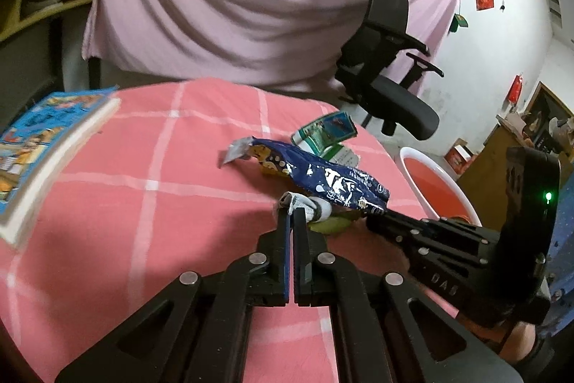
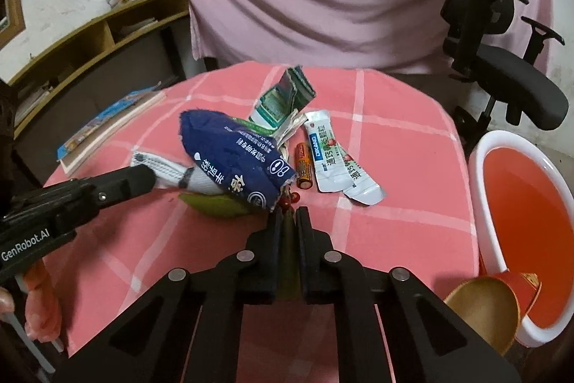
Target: Collect trash
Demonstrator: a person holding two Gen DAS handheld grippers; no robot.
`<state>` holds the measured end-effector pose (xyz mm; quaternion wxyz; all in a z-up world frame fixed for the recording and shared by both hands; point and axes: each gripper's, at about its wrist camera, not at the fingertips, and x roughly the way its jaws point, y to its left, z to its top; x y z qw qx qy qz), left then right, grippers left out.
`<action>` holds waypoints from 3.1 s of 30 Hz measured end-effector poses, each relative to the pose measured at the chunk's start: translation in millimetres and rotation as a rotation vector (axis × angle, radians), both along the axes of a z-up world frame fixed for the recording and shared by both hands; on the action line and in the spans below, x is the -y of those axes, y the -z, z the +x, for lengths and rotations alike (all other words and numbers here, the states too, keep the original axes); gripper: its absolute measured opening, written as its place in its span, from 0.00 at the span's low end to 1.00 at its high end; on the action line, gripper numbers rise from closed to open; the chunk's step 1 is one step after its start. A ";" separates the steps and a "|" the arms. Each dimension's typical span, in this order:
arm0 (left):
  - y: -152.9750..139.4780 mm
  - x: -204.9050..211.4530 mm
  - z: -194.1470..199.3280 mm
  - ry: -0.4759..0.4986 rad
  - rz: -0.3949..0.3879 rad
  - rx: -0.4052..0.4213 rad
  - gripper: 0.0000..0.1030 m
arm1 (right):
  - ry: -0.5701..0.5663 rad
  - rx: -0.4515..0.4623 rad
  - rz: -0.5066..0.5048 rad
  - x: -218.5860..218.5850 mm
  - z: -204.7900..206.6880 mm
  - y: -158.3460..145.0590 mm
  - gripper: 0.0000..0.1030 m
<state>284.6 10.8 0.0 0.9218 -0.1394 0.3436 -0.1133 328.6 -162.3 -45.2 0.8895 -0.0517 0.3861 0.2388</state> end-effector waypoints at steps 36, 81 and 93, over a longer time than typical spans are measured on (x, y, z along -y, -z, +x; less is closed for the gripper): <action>-21.3 134.8 -30.0 -0.012 0.125 0.333 0.00 | 0.192 0.264 0.190 135.0 -14.4 -2.9 0.06; -15.0 235.7 73.1 0.145 0.077 0.151 0.22 | 0.543 0.217 0.362 253.1 4.3 -15.9 0.27; -45.5 152.1 16.2 -0.066 0.100 0.336 0.56 | 0.474 0.453 0.399 209.3 -22.5 -63.7 0.72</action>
